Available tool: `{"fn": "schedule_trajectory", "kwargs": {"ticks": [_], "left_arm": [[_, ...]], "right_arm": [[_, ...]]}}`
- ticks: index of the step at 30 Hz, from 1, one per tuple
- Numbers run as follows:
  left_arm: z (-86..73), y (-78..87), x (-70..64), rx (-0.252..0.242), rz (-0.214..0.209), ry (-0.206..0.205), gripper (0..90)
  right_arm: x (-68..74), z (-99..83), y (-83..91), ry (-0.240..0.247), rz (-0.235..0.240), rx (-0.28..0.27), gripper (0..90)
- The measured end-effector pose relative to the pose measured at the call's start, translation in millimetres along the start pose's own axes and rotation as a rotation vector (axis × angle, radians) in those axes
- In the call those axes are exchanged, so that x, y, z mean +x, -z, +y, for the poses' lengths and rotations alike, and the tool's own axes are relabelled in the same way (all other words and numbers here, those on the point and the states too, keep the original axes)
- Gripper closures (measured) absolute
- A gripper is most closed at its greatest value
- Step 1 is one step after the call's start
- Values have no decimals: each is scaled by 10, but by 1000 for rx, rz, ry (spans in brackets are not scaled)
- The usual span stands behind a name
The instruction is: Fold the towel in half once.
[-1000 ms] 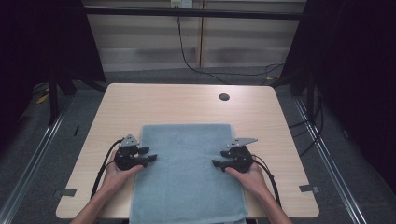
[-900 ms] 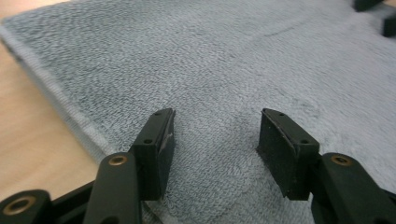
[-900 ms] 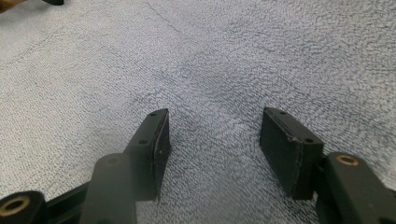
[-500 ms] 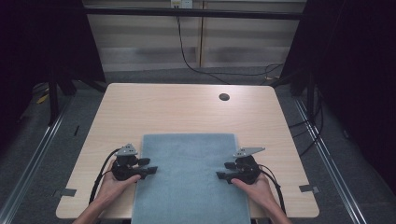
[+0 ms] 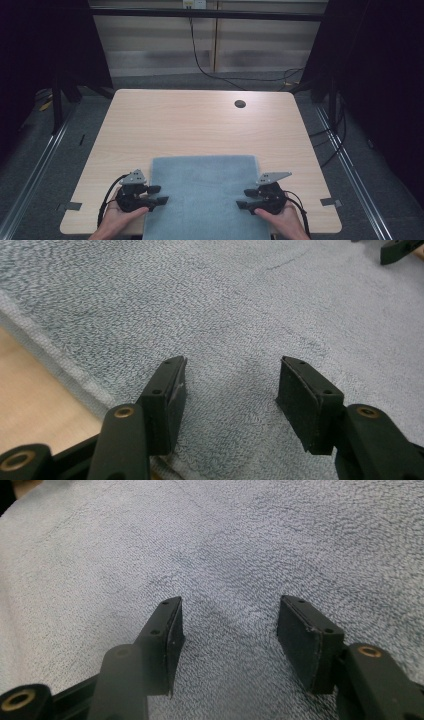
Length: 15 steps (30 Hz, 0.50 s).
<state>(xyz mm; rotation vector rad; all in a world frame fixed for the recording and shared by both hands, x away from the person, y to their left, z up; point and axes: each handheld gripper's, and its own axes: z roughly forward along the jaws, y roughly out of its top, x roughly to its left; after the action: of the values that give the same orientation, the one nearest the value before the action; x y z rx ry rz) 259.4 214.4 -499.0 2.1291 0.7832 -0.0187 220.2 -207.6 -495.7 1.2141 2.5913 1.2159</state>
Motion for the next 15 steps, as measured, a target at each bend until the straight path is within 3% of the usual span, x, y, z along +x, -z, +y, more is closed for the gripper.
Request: {"fn": "schedule_trajectory", "kwargs": {"ticks": [4,8,12,15], "left_arm": [[-11,17,-11,-3,-22,3,448],[56,40,18,-25,-12,-13,417],[154,22,112,-61,31,-9,406],[193,-63,227,-46,57,11,410]], "right_arm": [[98,-61,43,3,8,15,437],[91,-58,80,2,38,13,424],[-21,80,198,-8,7,-84,404],[-160,199,288,-1,-47,-127,421]]}}
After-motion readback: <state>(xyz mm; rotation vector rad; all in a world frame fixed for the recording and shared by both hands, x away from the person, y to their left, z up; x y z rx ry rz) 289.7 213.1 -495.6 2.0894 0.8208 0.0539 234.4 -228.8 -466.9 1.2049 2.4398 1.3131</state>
